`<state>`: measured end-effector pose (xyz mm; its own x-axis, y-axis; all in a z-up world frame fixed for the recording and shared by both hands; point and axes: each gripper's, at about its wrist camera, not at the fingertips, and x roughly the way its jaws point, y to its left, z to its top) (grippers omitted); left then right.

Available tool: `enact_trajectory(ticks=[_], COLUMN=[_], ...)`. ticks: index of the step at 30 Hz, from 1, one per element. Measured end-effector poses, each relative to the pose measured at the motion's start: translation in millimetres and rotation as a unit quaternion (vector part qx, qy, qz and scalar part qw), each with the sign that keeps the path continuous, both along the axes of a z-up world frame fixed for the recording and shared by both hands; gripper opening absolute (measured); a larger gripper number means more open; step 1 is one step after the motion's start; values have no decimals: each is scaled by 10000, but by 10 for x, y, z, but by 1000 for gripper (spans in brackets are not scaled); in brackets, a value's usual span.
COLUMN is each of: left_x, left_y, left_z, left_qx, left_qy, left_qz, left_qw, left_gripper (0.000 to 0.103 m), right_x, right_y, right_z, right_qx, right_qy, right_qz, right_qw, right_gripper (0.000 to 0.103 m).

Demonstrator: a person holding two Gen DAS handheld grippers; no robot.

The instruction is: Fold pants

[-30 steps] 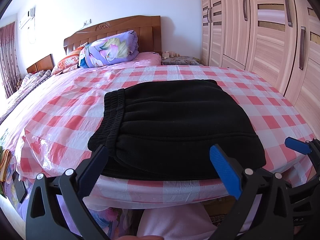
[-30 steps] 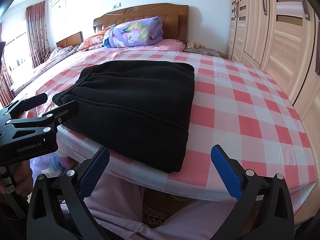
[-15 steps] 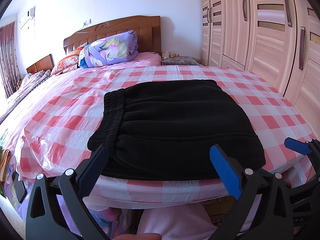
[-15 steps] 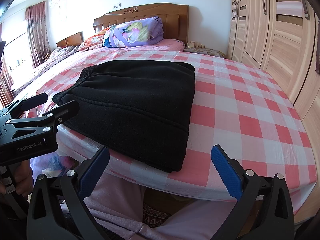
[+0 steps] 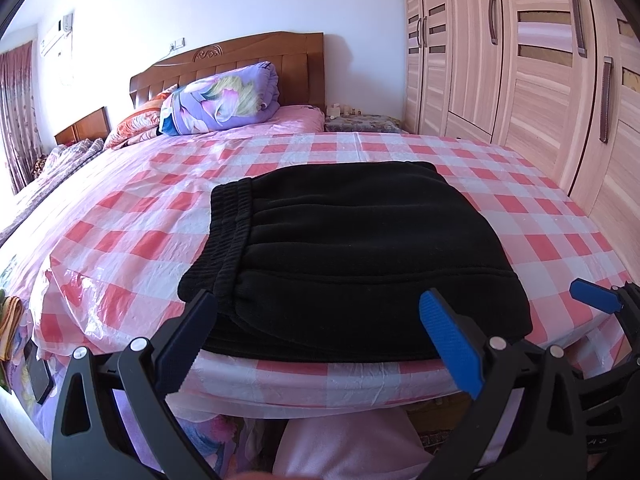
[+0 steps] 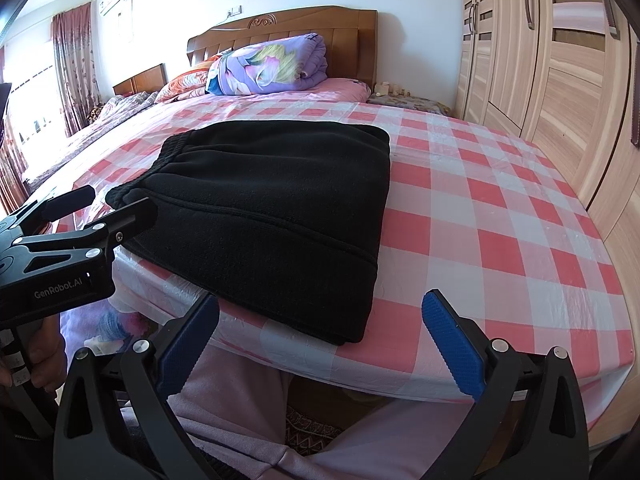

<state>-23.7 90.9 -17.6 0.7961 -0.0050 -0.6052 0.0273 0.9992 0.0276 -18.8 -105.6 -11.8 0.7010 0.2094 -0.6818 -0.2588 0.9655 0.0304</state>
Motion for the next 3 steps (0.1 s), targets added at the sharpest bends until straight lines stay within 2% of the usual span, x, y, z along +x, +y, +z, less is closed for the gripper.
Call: enact_trajectory(ticks=[3], left_x=[3], left_y=[14], left_z=[-3], left_qx=[-14], left_qy=[27], left_qz=[-32], left_qw=[10000], left_gripper=[101], right_x=[0], right_y=[1], right_z=[1], right_qx=[0], right_qy=[-2], right_qz=[1], right_qw=[10000], right_gripper=[98])
